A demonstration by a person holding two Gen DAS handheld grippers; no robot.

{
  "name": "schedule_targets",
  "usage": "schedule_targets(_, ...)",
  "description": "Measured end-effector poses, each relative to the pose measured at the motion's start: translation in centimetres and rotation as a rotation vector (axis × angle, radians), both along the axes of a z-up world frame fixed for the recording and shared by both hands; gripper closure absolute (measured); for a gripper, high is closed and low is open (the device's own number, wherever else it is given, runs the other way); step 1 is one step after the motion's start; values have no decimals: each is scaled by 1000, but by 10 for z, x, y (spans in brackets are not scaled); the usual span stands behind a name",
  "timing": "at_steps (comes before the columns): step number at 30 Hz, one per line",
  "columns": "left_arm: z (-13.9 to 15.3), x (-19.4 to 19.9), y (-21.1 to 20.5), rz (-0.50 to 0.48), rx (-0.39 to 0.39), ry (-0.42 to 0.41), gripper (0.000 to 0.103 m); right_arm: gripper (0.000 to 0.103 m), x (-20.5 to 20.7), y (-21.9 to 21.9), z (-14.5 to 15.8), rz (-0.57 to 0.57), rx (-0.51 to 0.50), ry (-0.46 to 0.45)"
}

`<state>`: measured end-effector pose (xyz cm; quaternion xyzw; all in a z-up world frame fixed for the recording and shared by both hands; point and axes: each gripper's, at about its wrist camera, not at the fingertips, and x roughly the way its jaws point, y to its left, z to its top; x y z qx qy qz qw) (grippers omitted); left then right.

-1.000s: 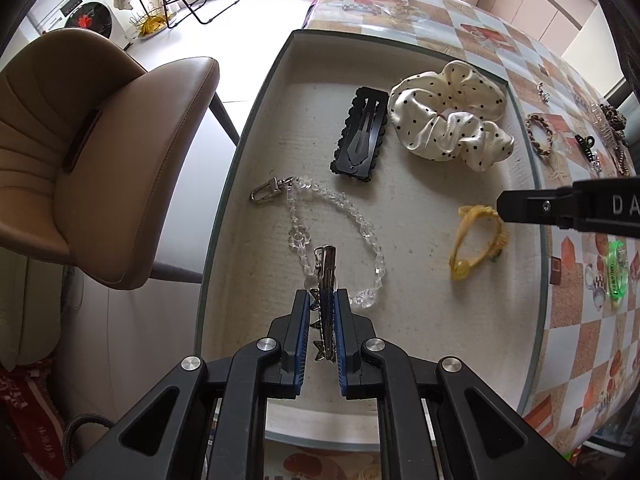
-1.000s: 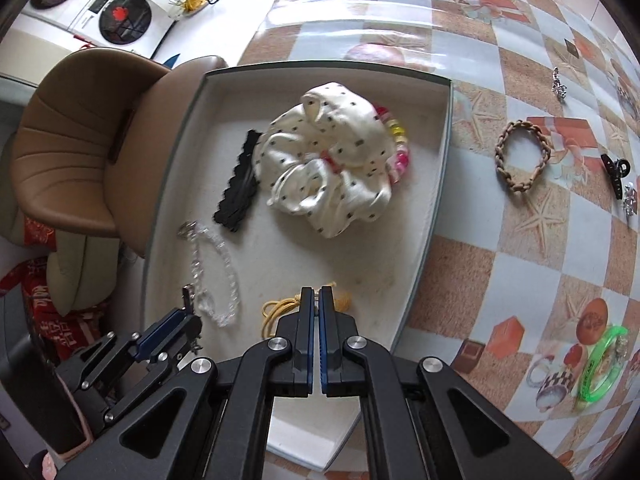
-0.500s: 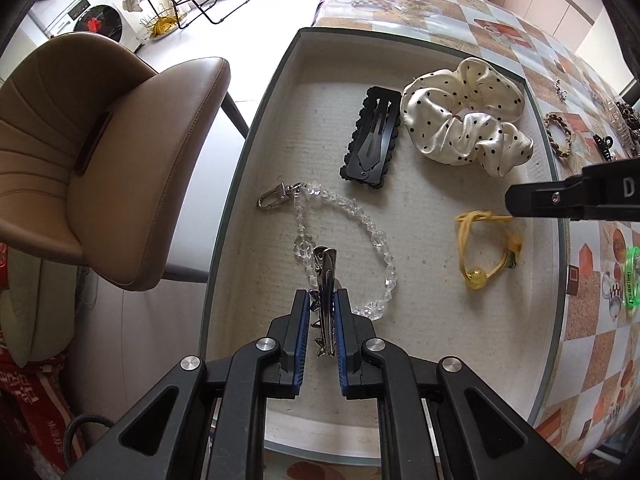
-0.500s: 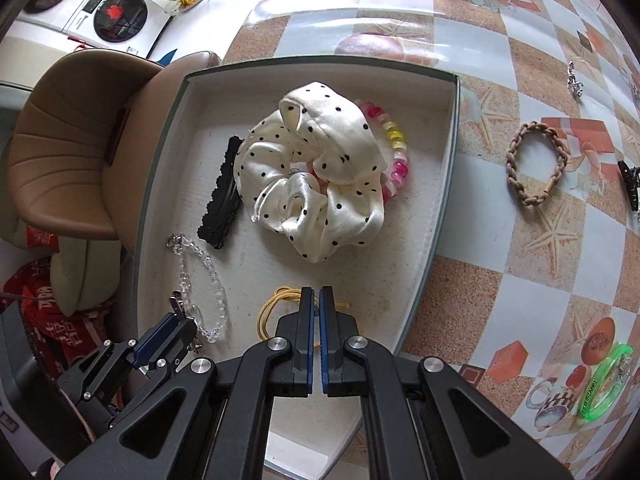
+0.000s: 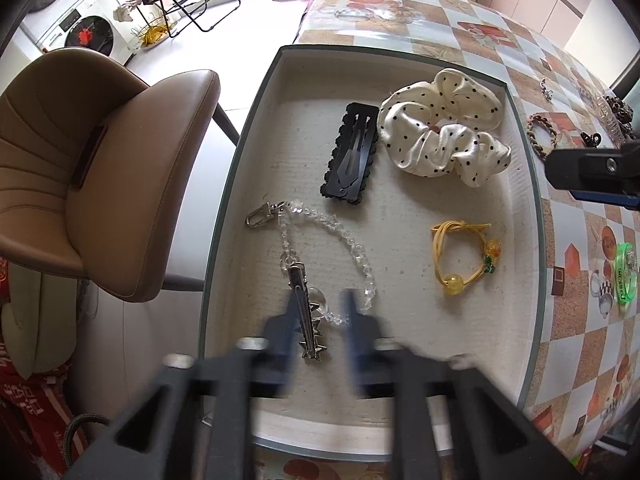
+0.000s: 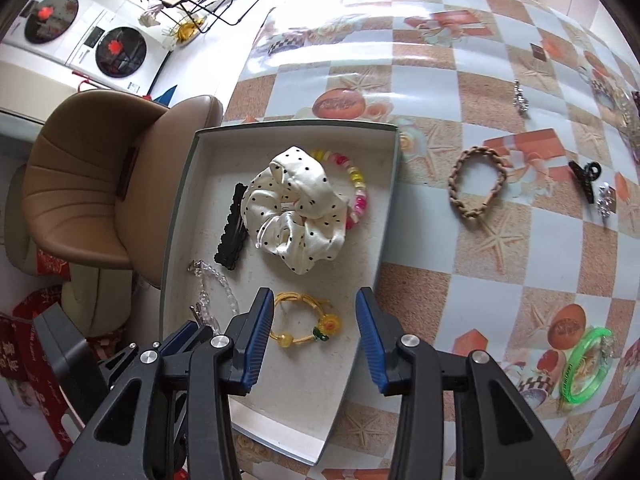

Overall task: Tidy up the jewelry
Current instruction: 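Carry the silver clip and yellow hair tie into the grey tray and open both tools, then move the left tool to the black claw clip while the right reaches the green bangle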

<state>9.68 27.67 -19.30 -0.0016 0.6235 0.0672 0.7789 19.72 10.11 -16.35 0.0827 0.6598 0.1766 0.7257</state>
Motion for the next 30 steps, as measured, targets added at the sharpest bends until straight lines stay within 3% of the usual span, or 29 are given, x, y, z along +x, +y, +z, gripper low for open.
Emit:
schedule_targets(1,3,0,-1,10,16,-15,0,57,-1,-4,2,-6,-3,-2)
schedule_targets(3,12,-1,-4,5,43,-57,0,57,-5,-10,5,-16,-1,-3)
schedule_targets(10,16,0,-8,5,39,-41,0,56,-19,-25,11,-38,0,6)
schedule_targets(12,20,-1,-8,1,36,-37,0,45,-23,-26,13,-38,6,11)
schedule_targets(14,23,-3,-9,-6,33,-30,0,29,-28,-28,16,-39,17,9)
schedule_targets(16,26,-5,-11,-16,34,-23,0,22,-33,-30,21,-39,25,9)
schedule_targets(22,40,-9,-22,-55,28,-9,0,21,-50,-44,35,-46,22,-2)
schedule_targets(24,44,-8,-28,-70,25,-9,0,17,-56,-52,40,-58,17,-9)
schedule_targets(25,47,-8,-31,-81,24,-10,0,9,-59,-57,44,-66,16,-15)
schedule_targets(27,52,-7,-39,-105,25,-13,0,1,-66,-66,50,-80,10,-29)
schedule_targets(30,58,-4,-52,-145,24,-14,0,0,-73,-78,62,-95,-7,-59)
